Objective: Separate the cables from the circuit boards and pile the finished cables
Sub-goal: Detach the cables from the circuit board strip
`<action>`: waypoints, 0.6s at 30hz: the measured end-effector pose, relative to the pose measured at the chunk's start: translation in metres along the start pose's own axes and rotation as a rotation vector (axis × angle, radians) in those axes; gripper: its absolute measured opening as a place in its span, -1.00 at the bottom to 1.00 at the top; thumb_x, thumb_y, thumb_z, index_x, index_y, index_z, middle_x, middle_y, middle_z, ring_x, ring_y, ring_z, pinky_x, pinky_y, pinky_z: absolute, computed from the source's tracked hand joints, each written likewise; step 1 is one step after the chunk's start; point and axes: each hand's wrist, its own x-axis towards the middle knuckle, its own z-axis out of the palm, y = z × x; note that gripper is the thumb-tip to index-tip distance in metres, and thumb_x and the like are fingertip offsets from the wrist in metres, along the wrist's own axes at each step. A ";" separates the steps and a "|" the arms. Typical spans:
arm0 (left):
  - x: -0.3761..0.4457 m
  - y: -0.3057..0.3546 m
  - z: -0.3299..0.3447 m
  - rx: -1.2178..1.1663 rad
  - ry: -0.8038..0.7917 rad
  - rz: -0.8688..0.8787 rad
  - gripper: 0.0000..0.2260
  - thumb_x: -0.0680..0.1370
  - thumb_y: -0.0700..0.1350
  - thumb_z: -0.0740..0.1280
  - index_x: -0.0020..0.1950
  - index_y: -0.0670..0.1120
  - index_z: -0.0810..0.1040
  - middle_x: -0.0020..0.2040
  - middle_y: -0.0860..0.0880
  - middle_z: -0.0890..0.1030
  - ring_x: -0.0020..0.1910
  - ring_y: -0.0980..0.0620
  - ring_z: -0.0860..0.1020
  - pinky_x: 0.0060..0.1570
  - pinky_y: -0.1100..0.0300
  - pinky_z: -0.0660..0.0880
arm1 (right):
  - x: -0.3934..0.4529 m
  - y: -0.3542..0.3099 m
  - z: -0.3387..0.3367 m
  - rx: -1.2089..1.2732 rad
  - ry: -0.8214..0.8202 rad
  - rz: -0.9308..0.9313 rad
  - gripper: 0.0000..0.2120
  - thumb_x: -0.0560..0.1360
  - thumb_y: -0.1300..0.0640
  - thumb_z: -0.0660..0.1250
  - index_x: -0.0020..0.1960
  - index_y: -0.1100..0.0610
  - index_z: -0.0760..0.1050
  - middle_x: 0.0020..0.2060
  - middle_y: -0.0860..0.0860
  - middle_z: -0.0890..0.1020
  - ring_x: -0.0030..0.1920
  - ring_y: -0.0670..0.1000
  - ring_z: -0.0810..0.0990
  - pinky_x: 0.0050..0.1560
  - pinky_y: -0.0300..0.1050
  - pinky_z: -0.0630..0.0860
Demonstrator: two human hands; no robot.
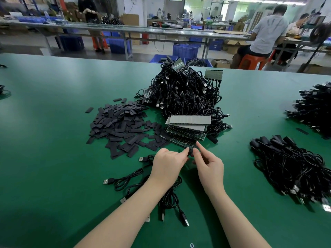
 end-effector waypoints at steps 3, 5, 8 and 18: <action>0.001 0.000 0.000 0.029 -0.003 0.013 -0.73 0.35 -0.07 0.60 0.01 -0.05 0.72 -0.56 0.07 0.47 -0.58 0.07 0.41 -0.45 0.25 0.38 | 0.000 0.000 0.000 0.009 -0.018 0.004 -0.73 0.58 0.06 0.37 0.25 -0.18 0.57 -0.15 0.29 0.65 -0.45 0.12 0.39 -0.34 -0.20 0.31; 0.001 0.000 0.000 0.032 -0.003 0.013 -0.73 0.34 -0.07 0.60 0.01 -0.05 0.72 -0.57 0.08 0.47 -0.58 0.07 0.41 -0.45 0.25 0.38 | 0.000 0.000 0.000 0.015 -0.015 0.007 -0.72 0.58 0.07 0.37 0.27 -0.11 0.60 -0.23 0.19 0.70 -0.39 0.22 0.45 -0.31 -0.20 0.35; 0.001 0.000 0.002 0.020 0.008 0.000 -0.74 0.35 -0.08 0.60 0.01 -0.05 0.72 -0.56 0.07 0.47 -0.58 0.06 0.41 -0.45 0.24 0.38 | 0.000 0.001 0.002 0.013 -0.017 -0.020 -0.67 0.57 0.10 0.39 0.30 -0.15 0.54 -0.25 -0.08 0.72 -0.41 -0.11 0.43 -0.34 -0.33 0.41; 0.001 0.003 0.000 -0.055 0.070 -0.043 -0.76 0.40 -0.18 0.53 0.06 -0.07 0.70 -0.52 0.06 0.51 -0.54 0.04 0.46 -0.42 0.21 0.40 | 0.001 -0.005 0.003 -0.074 -0.054 -0.018 -0.88 0.54 0.01 0.42 -0.15 -0.03 0.68 -0.35 0.03 0.66 -0.32 -0.05 0.54 -0.25 -0.14 0.43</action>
